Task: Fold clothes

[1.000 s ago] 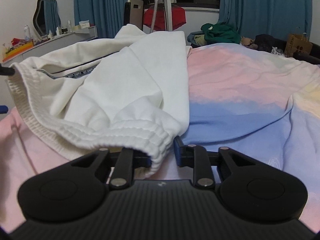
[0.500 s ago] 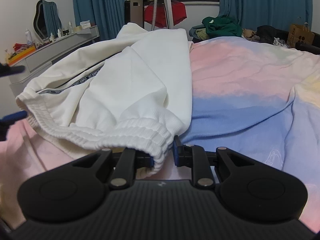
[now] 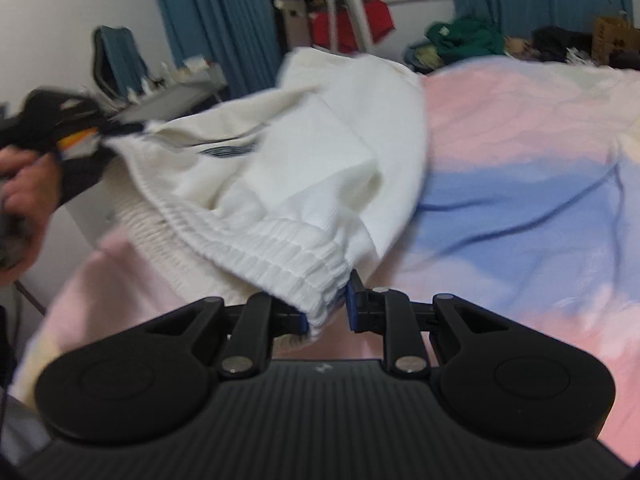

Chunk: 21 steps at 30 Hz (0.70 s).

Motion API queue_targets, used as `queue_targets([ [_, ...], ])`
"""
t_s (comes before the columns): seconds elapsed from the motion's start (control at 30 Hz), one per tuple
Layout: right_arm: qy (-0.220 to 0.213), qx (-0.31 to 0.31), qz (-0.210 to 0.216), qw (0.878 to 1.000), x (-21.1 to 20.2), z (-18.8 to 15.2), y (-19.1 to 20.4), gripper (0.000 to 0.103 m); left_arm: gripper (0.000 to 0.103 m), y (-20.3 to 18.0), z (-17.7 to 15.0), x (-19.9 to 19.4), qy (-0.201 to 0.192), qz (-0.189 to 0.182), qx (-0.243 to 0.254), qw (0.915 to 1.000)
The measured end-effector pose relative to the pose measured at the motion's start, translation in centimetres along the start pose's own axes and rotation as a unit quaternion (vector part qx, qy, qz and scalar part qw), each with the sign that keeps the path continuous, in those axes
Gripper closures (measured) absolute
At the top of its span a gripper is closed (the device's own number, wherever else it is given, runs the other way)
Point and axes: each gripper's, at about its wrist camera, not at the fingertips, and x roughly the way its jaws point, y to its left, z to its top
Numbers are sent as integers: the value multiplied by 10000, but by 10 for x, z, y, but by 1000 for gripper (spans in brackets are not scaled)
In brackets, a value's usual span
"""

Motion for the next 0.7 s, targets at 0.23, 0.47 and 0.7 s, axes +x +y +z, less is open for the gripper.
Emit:
queue_targets([
  [0.23, -193, 325, 1123, 9930, 26, 14, 98, 82, 93, -11, 106, 11, -346, 780, 1011, 9912],
  [0.47, 250, 456, 1874, 9809, 108, 17, 183, 82, 92, 47, 152, 98, -179, 2028, 1494, 9676],
  [0.7, 473, 298, 1759, 9828, 135, 15, 179, 81, 89, 96, 143, 121, 28, 1819, 1082, 9773],
])
